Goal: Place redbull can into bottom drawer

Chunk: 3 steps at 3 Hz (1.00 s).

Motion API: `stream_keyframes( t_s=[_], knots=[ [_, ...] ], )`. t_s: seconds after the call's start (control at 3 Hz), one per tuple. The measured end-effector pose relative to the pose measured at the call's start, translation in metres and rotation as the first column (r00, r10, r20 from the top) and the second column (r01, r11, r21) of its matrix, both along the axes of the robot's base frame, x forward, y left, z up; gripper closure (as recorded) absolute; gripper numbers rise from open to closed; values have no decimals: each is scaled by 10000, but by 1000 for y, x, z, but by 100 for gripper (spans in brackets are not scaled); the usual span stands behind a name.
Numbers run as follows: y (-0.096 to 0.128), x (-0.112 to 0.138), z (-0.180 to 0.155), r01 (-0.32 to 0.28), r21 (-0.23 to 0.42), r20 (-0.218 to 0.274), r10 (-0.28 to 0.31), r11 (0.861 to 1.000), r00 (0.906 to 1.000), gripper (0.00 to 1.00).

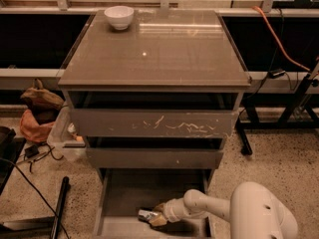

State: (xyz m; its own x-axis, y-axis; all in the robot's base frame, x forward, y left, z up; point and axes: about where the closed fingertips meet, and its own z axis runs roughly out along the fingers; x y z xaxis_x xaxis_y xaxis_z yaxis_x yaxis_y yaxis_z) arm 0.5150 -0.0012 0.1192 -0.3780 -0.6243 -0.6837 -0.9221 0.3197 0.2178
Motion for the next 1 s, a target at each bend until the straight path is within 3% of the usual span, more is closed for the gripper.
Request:
stream_keyframes(
  t_s=[1.0],
  knots=[
    [0,0,0,-1,0,-1,1,10000,10000,12]
  ],
)
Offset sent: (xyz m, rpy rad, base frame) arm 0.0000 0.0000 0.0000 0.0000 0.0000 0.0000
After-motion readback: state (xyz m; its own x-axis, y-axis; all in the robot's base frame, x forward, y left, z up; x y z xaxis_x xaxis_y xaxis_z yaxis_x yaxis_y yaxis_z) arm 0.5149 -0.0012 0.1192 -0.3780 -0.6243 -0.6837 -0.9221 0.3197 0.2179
